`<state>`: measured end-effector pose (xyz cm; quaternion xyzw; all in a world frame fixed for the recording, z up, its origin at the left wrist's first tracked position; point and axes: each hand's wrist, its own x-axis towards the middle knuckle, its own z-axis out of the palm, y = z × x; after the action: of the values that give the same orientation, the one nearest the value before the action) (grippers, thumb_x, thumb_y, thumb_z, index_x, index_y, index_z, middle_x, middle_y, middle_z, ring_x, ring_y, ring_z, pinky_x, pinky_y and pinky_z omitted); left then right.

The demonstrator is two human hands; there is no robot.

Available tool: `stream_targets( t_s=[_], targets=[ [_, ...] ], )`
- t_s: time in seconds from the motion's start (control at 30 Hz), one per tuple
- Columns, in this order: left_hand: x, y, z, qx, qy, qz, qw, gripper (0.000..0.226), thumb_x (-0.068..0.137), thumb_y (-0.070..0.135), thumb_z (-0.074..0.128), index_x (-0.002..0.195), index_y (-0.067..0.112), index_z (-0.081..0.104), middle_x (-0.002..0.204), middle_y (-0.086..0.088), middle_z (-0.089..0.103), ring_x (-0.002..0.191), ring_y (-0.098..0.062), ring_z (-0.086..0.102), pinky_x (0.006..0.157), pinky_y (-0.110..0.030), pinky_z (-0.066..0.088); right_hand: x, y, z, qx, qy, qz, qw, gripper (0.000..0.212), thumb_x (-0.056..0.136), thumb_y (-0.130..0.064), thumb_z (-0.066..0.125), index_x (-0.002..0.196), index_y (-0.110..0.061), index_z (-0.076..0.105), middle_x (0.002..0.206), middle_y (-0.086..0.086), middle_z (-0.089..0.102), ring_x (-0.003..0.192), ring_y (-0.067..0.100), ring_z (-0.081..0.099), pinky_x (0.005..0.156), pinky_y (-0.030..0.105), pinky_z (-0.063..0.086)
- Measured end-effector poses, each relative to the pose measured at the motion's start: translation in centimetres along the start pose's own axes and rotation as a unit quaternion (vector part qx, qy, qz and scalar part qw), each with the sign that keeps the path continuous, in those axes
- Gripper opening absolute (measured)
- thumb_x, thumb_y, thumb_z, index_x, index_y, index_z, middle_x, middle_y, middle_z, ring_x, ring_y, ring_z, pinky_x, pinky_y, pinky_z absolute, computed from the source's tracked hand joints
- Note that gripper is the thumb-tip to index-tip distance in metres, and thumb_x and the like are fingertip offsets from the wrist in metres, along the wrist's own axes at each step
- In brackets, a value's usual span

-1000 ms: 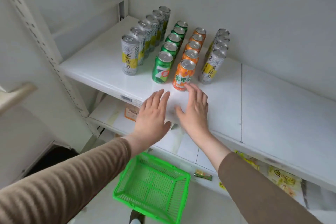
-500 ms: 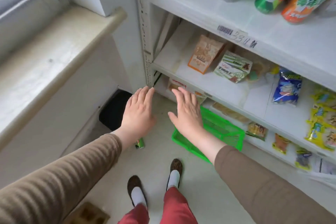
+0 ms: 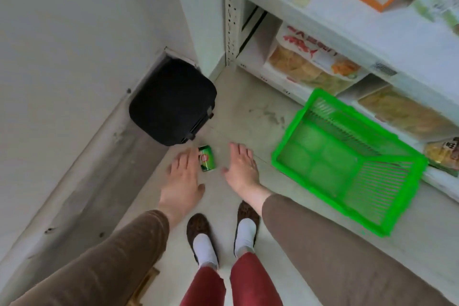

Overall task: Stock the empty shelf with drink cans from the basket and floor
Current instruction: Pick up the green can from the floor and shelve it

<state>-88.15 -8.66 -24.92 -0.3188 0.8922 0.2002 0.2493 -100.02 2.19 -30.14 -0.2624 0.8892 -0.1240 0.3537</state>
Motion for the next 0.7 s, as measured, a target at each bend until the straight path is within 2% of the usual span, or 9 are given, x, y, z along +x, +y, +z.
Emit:
stream_targets(
  t_s=[0.23, 0.43, 0.53, 0.7],
  targets=[
    [7.5, -5.1, 11.7, -0.012, -0.021, -0.047, 0.999, 0.092, 0.086, 0.035, 0.063, 0.155, 0.016, 0.004, 0.159, -0.006, 0.017, 0.145, -0.026, 0.019, 0.117, -0.039, 0.025, 9.0, 3.2, 13.0, 0.023, -0.073, 0.041, 0.996, 0.06, 0.093, -0.033, 0.067, 0.142, -0.015, 0.038, 0.138, 0.009, 0.05, 0.128, 0.029, 0.043, 0.102, 0.04, 0.042],
    [11.4, -8.6, 17.2, -0.011, -0.009, -0.049, 0.999, 0.092, 0.086, 0.036, 0.064, 0.155, 0.016, 0.006, 0.157, -0.005, 0.02, 0.145, -0.024, 0.02, 0.116, -0.037, 0.028, 16.0, 2.6, 20.6, 0.04, -0.084, 0.09, 0.992, 0.072, 0.087, -0.045, 0.072, 0.141, -0.013, 0.038, 0.137, 0.008, 0.051, 0.127, 0.028, 0.046, 0.102, 0.039, 0.043],
    [12.5, -9.9, 18.8, -0.008, -0.004, -0.051, 0.999, 0.091, 0.087, 0.036, 0.065, 0.154, 0.017, 0.006, 0.158, -0.004, 0.02, 0.146, -0.024, 0.021, 0.117, -0.037, 0.029, 18.1, 1.8, 23.3, 0.061, -0.088, 0.129, 0.986, 0.086, 0.08, -0.047, 0.08, 0.143, -0.013, 0.032, 0.136, 0.008, 0.05, 0.125, 0.029, 0.049, 0.097, 0.04, 0.045],
    [12.6, -9.9, 18.2, -0.014, -0.011, -0.057, 0.998, 0.09, 0.089, 0.038, 0.062, 0.154, 0.018, 0.003, 0.16, -0.003, 0.015, 0.148, -0.023, 0.017, 0.118, -0.037, 0.025, 18.3, 1.9, 22.7, 0.114, -0.086, 0.172, 0.975, 0.069, 0.079, -0.034, 0.082, 0.131, -0.012, 0.042, 0.131, 0.01, 0.056, 0.121, 0.032, 0.055, 0.098, 0.04, 0.046]
  ],
)
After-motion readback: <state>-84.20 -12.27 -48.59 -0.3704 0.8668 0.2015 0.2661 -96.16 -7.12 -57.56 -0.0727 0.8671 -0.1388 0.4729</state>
